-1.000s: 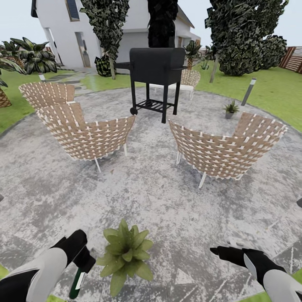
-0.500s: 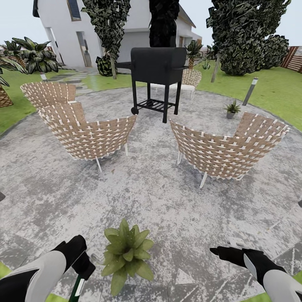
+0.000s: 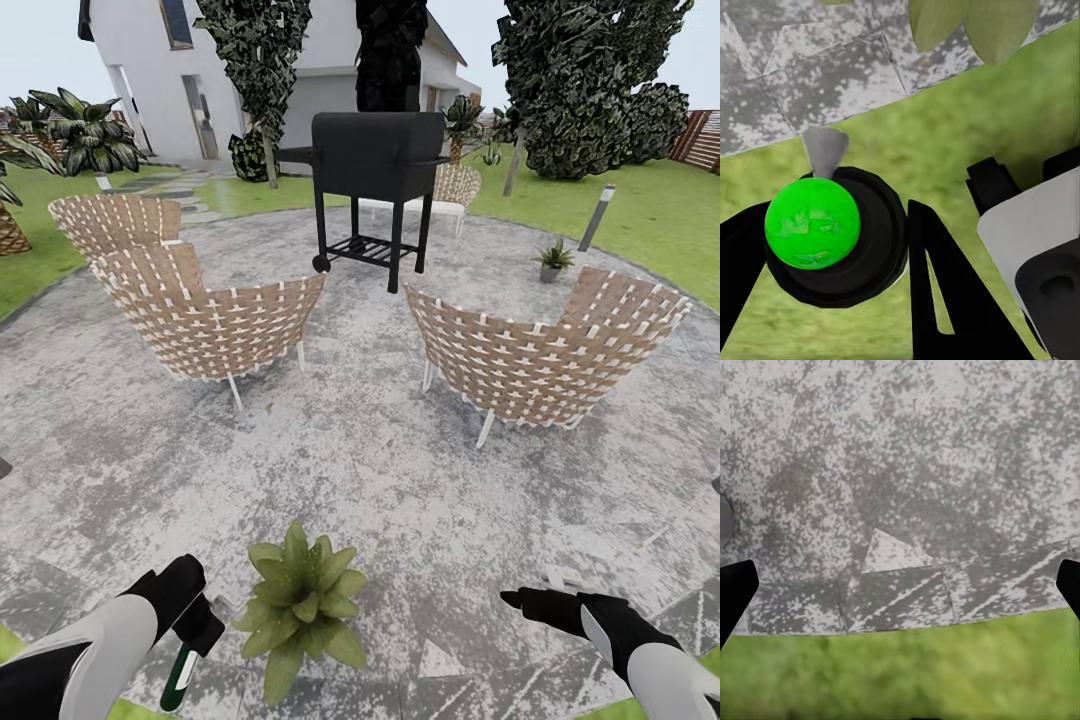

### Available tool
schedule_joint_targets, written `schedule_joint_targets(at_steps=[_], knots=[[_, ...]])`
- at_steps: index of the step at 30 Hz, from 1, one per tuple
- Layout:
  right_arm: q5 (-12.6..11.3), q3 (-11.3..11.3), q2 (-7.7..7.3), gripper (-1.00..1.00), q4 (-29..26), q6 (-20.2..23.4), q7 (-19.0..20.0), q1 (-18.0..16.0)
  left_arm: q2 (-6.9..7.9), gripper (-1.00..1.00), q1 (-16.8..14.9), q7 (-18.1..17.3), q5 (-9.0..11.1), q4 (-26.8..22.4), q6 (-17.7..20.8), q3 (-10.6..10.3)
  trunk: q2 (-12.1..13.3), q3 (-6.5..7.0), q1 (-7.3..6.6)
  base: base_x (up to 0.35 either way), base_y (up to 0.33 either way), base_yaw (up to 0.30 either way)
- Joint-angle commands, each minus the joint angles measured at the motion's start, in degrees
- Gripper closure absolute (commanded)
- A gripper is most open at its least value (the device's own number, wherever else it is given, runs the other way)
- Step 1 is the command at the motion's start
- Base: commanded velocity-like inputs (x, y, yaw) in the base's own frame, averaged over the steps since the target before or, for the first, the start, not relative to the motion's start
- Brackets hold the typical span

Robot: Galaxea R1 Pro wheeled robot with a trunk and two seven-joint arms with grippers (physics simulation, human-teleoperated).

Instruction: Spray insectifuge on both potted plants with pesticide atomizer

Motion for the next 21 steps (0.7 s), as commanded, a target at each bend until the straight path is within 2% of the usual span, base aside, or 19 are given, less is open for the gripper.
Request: schedule_joint_targets(at_steps=[1,10,21], knots=[[0.51,-0.49,0.03,-1.00,-0.11,0.32,0.37,-0.02,0.01,1.00,-0.01,-0.36,-0.60,-0.12,0.24,0.46,-0.44,-0.23,0.22,0.000,0.000,0.000],[0.51,-0.49,0.03,-1.00,-0.10,0.29,0.32,-0.02,-0.01,1.00,-0.01,-0.28,-0.60,-0.74,0.30,0.46,-4.05,-2.03,2.20,0.000,0.000,0.034],[0.51,-0.49,0.03,-1.00,-0.04,0.25,0.33,-0.02,-0.02,1.00,-0.01,-0.28,-0.60,-1.85,0.29,0.55,-4.05,-2.68,2.20,0.000,0.000,0.169]])
